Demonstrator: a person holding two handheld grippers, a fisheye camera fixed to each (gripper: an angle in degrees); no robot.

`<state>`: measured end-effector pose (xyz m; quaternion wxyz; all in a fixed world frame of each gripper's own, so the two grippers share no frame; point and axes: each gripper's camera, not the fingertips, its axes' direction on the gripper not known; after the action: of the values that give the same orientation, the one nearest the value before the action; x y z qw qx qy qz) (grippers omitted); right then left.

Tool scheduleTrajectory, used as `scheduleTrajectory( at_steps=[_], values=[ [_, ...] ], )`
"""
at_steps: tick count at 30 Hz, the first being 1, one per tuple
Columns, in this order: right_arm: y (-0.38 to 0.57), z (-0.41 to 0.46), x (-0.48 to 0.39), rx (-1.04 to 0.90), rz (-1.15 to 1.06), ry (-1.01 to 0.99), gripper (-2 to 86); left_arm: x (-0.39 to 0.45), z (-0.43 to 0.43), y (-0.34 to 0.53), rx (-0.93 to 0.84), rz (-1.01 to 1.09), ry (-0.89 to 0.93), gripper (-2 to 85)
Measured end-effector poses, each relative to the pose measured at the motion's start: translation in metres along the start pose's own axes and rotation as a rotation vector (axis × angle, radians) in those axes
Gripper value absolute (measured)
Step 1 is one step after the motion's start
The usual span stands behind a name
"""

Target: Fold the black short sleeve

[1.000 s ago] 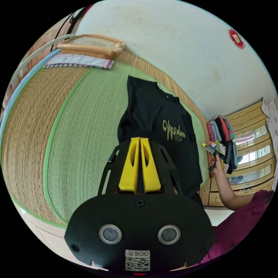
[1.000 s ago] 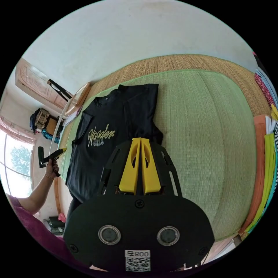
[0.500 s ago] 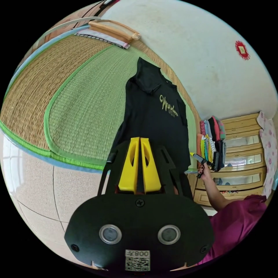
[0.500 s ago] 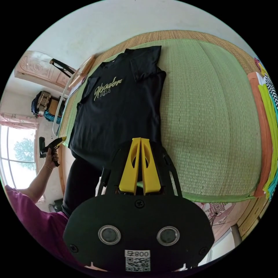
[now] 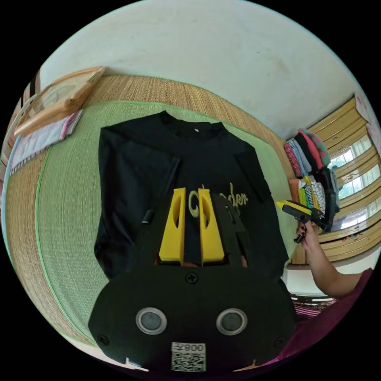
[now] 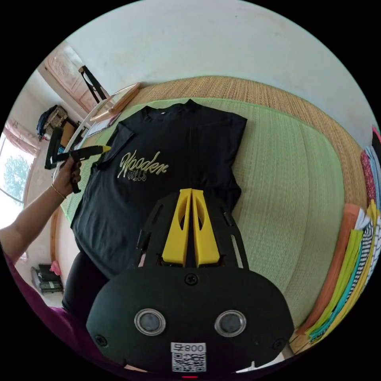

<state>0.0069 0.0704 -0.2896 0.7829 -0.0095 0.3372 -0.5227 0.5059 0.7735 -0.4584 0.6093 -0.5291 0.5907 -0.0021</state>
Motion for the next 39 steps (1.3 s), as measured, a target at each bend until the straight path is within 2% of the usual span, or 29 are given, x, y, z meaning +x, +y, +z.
scheduleTrajectory(
  at_steps=[7, 16, 20, 23, 30, 36, 39],
  values=[
    [-0.004, 0.021, -0.003, 0.001, -0.018, 0.022, -0.4, 0.014, 0.035, -0.027, -0.039, 0.030, -0.157, 4.7],
    [0.002, 0.019, 0.002, 0.018, -0.013, -0.041, 0.0, 0.025, 0.016, -0.027, 0.059, 0.019, -0.097, 1.1],
    [0.006, 0.015, -0.001, 0.032, -0.014, -0.024, 0.2, 0.029, 0.036, -0.029, -0.013, 0.024, -0.113, 1.3],
    [0.007, 0.012, 0.004, 0.036, 0.014, -0.048, 0.2, 0.027, 0.036, -0.022, 0.004, -0.001, -0.082, 1.9],
    [0.015, -0.008, 0.016, 0.072, 0.066, -0.096, 0.2, 0.015, -0.007, 0.029, 0.143, -0.044, 0.001, 2.9],
    [0.020, -0.008, 0.026, 0.051, 0.103, -0.129, 0.2, -0.024, -0.005, 0.081, 0.054, -0.181, -0.061, 1.0],
    [0.019, -0.020, 0.031, 0.063, 0.109, -0.137, 0.2, -0.034, -0.024, 0.110, 0.159, -0.205, 0.028, 0.5]
  ],
)
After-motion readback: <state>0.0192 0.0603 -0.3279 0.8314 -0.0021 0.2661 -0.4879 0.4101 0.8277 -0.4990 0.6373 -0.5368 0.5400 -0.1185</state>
